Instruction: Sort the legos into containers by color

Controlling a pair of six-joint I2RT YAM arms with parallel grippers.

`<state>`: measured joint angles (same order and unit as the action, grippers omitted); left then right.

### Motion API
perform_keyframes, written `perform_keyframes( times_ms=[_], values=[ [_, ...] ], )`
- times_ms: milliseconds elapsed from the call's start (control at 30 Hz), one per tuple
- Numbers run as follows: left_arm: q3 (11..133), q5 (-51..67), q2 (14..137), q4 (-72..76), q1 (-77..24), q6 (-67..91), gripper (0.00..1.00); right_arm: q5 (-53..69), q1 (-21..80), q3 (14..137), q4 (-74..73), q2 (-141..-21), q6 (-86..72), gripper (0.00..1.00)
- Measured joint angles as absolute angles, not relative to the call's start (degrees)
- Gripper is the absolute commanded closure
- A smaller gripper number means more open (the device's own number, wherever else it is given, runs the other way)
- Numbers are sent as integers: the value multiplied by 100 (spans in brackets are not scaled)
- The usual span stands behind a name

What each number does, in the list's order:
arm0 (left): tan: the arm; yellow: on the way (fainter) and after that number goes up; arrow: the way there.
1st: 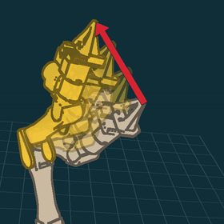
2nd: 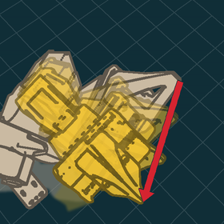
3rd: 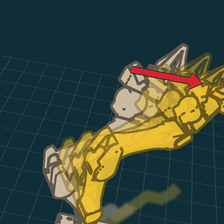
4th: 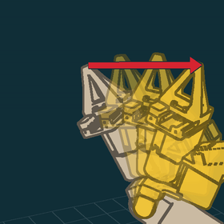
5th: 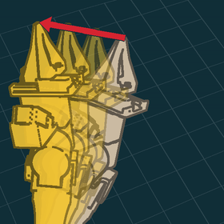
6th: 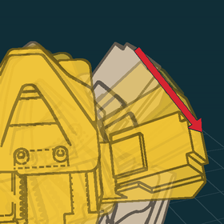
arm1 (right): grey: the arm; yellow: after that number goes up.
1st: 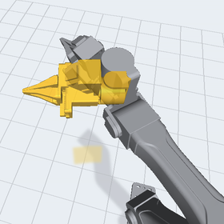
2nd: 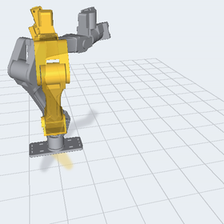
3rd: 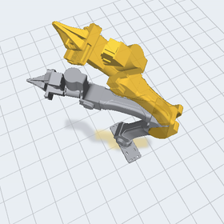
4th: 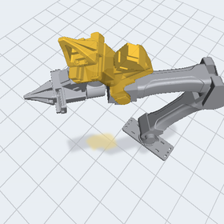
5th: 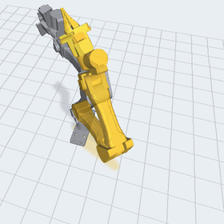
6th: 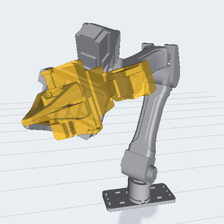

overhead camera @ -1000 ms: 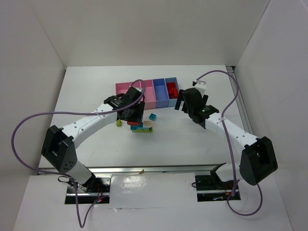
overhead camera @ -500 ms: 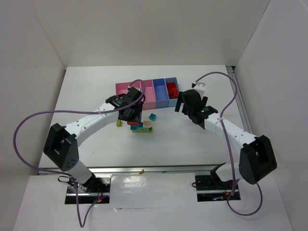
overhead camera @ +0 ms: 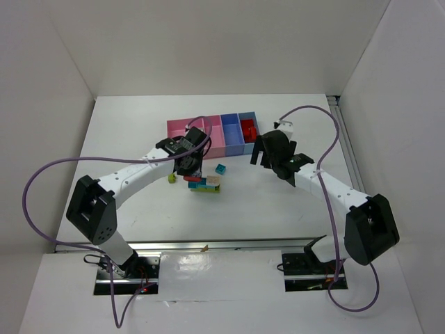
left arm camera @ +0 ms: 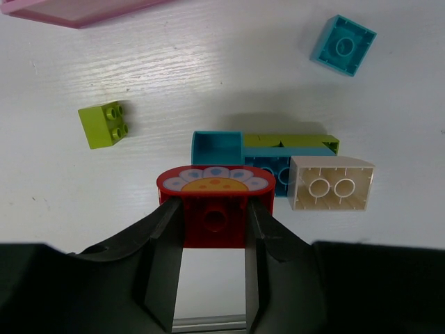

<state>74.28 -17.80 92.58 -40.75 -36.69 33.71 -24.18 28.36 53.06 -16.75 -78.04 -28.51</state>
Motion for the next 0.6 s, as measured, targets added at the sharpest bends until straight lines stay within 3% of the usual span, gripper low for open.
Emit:
perform_keyframes(
  times_ms=[67, 100, 167, 600],
  values=[
    [7441, -1774, 9258, -4095, -3669, 3367, 81, -2130, 2836, 5306, -1669, -7804, -2788, 3],
    [7454, -1774, 9258, -4112, -3669, 3367, 92, -1938, 2836, 5306, -1664, -7804, -2749, 3],
    [7496, -1774, 9258, -4158, -3669, 3365, 100, -1409, 2853, 5306, -1638, -7804, -2692, 3],
    [7669, -1737, 9365, -4309, -3669, 3492, 100, 1135, 3553, 4445, -327, -8001, -3109, 3]
  ],
)
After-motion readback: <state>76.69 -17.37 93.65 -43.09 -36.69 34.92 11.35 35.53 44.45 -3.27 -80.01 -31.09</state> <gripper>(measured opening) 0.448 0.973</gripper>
